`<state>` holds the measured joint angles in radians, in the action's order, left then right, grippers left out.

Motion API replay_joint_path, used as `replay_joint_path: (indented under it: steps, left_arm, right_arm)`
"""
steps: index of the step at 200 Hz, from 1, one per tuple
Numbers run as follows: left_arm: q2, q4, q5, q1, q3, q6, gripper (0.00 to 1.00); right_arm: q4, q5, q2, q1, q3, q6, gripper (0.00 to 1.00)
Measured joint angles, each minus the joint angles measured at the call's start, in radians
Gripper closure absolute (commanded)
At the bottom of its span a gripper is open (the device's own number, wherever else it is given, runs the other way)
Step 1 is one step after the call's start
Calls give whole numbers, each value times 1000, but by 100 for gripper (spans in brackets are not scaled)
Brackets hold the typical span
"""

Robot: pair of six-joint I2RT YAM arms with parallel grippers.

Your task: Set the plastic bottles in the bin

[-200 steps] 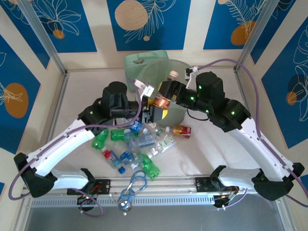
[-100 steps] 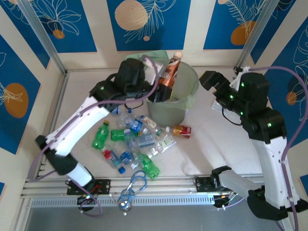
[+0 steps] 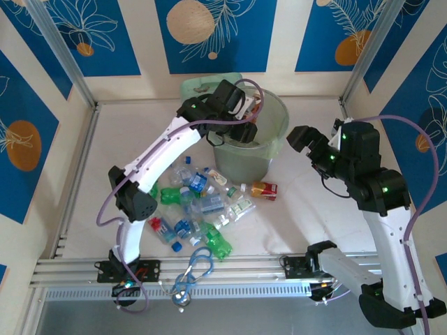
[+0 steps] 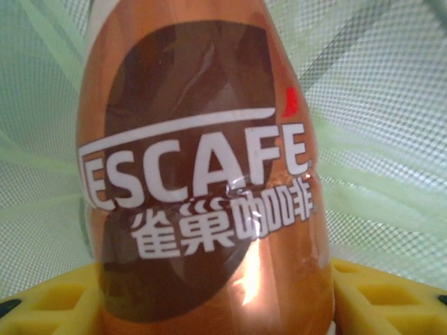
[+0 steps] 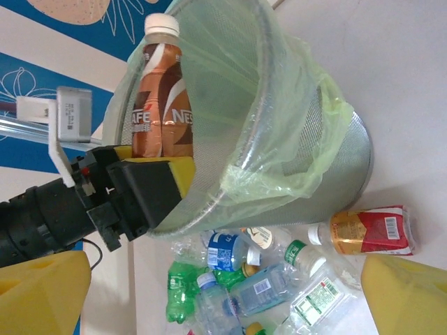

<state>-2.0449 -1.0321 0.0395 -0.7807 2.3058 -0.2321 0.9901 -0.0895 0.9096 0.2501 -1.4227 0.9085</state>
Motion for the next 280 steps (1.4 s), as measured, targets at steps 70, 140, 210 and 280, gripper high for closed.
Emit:
replay_joint_path:
  steps: [70,140,210,280]
  left_arm:
    - [-14,-31,-1,0,16,-33,17]
    - [99,46,-79,0,-26,-69,5]
    - [767,239,-275,215,-689,-199,5]
    - [1048,292,-272,338,-1106,-352,8]
  right_arm:
    - [-1,28,5,3,36,-8,1]
    - [5,-47,144,440,-69,-153,6]
    - [2,-166,470,880,-27,-187,6]
    - [-54,-108,796,913,-48,-242,12]
